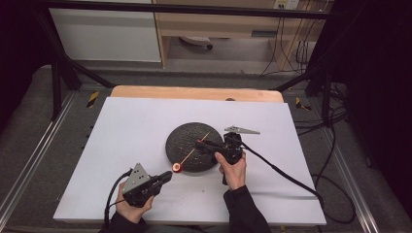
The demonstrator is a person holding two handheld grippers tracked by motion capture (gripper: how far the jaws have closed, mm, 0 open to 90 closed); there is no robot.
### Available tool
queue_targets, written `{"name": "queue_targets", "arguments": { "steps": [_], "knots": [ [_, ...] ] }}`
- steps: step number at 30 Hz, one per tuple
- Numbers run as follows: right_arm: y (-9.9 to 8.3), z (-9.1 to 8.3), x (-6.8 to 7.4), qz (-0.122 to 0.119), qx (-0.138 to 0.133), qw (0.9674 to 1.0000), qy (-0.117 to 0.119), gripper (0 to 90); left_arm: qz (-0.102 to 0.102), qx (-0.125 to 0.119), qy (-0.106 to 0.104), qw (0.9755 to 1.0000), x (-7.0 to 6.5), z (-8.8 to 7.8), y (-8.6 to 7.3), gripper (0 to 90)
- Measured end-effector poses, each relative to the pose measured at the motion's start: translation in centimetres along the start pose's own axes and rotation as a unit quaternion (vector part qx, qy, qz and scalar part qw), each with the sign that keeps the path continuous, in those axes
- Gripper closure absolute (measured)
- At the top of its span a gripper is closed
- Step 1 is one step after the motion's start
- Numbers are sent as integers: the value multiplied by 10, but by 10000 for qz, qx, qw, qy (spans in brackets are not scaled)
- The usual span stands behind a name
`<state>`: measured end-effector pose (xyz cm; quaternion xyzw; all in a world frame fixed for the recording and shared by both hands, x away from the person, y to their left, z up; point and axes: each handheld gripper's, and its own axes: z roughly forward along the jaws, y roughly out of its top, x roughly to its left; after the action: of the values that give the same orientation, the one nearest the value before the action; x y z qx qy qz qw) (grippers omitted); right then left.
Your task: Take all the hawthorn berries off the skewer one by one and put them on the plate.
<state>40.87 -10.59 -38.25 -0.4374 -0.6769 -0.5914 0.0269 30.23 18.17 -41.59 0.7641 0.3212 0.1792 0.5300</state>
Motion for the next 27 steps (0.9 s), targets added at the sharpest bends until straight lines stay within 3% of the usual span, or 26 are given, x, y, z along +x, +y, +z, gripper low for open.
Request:
{"name": "queue_targets", "arguments": {
  "steps": [17, 27],
  "knots": [
    [30, -17, -9, -46, -226, 9993, -279, 654, 16, -53, -14, 10000, 0, -3, 1, 883],
    [46, -25, -20, -55, -344, 9978, -556, 655, -1, -55, 1, 10000, 2, -5, 1, 883]
  ]
}}
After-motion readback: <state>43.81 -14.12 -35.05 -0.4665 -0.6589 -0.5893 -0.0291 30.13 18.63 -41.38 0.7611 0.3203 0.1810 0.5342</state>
